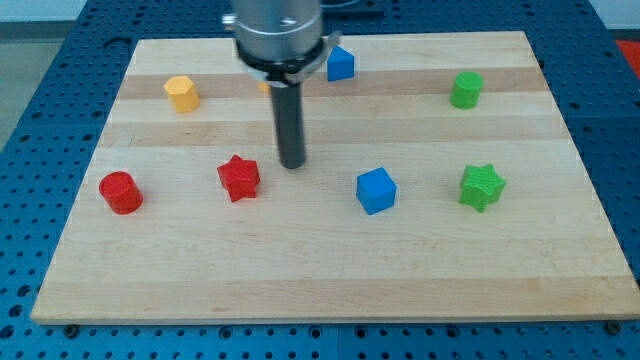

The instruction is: Point your arm at red star

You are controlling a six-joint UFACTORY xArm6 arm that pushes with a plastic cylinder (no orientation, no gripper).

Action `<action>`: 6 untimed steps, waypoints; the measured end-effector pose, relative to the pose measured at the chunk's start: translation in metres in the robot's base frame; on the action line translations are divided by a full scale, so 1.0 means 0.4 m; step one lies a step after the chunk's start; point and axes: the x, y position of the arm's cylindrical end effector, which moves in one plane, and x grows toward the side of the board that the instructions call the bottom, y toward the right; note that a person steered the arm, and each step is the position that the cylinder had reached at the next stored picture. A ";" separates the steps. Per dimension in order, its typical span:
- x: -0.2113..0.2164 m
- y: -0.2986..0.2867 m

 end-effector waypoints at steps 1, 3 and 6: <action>0.039 -0.101; 0.055 -0.115; 0.187 0.072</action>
